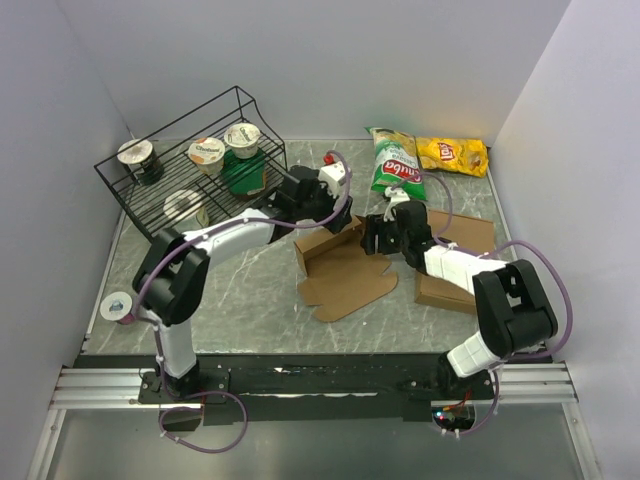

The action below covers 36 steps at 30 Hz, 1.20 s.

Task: Fold the paper box
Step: Fold the paper box at the center of the board.

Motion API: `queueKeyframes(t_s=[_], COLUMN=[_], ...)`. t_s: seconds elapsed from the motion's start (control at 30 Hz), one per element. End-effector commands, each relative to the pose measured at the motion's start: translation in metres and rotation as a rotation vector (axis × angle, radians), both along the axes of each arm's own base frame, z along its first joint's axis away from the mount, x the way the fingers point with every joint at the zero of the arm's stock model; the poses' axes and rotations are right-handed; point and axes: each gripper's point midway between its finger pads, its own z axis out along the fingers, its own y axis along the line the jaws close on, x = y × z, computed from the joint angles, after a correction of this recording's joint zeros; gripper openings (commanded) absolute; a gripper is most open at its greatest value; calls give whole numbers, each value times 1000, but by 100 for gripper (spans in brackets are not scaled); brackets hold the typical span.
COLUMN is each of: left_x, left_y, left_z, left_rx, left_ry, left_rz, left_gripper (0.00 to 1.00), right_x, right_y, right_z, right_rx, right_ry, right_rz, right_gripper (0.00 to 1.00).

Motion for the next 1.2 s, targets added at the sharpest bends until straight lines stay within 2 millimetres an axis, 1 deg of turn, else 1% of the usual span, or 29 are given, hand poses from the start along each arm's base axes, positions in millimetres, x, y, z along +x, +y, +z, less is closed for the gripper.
queueKeyframes(t_s=[0.0,0.03,0.1,0.13,0.17,0.2,0.23,0.33,0.37,0.43,0.47,0.5,0.53,0.6,0.63,0.7,0.73,0.77,0.8,0.83,0.87,0.93,0.97,1.0,1.03,1.07,1.1,1.13,1.17], left_x=[17,18,21,22,23,25,26,30,30,30,30,30,30,27,28,27,26,27,28,30,30,33,34,35,34,33,34,29,25], left_y=[-10,-14,-21,-24,-26,-27,-27,-26,-26,-23,-22,-20,-19,-17,-18,-20,-20,-21,-21,-21,-20,-19,-16,-16,-14,-11,-11,-8,-6], left_z=[5,-2,0,-7,-7,-9,-15,-24,-27,-35,-37,-40,-36,-37,-28,-20,-15,-11,-5,0,3,17,21,30,41,44,54,59,61], left_rx=[30,30,11,8,1,0,8,22,26,46,50,58,56,53,34,18,15,15,12,11,15,9,17,10,4,12,2,11,28], left_ry=[-51,-39,-32,-21,-19,-20,-15,-9,-6,0,3,4,-2,-1,-20,-32,-36,-41,-51,-61,-65,-88,-91,-106,-118,-120,-136,-130,-122], left_rz=[18,1,-8,-13,-16,-13,-6,5,8,18,20,28,31,32,30,19,16,13,14,19,21,36,46,49,53,60,62,60,55], left_gripper=[84,83,83,83,83,83,83,83,83,83,83,83,83,83,84,85,85,86,86,88,90,93,94,95,97,97,97,98,98], right_x=[19,20,19,18,17,15,13,9,7,6,5,8,7,10,14,19,25,28,40,46,59,72,79,87,92,97,102,105,111], right_y=[11,10,9,8,8,7,7,7,7,3,0,-8,-14,-23,-31,-36,-43,-45,-45,-46,-46,-48,-46,-44,-43,-41,-38,-34,-31], right_z=[21,24,27,28,31,30,29,32,38,45,55,60,63,80,87,100,103,94,107,107,106,104,91,97,85,86,84,70,72], right_rx=[33,38,56,62,71,74,77,91,97,97,99,100,105,159,193,231,232,228,227,222,214,220,220,226,231,242,261,266,279], right_ry=[-92,-102,-113,-113,-117,-109,-101,-81,-92,-98,-122,-132,-129,-145,-159,-180,-185,-144,-163,-152,-133,-110,-72,-78,-48,-52,-54,-22,-22], right_rz=[65,64,65,68,74,72,76,76,74,50,44,24,10,-12,-19,-36,-59,-74,-76,-83,-97,-122,-125,-123,-127,-122,-115,-107,-97], right_gripper=[75,75,75,75,75,75,74,73,73,73,74,74,74,74,74,74,73,73,71,70,70,69,69,68,68,68,68,68,68])
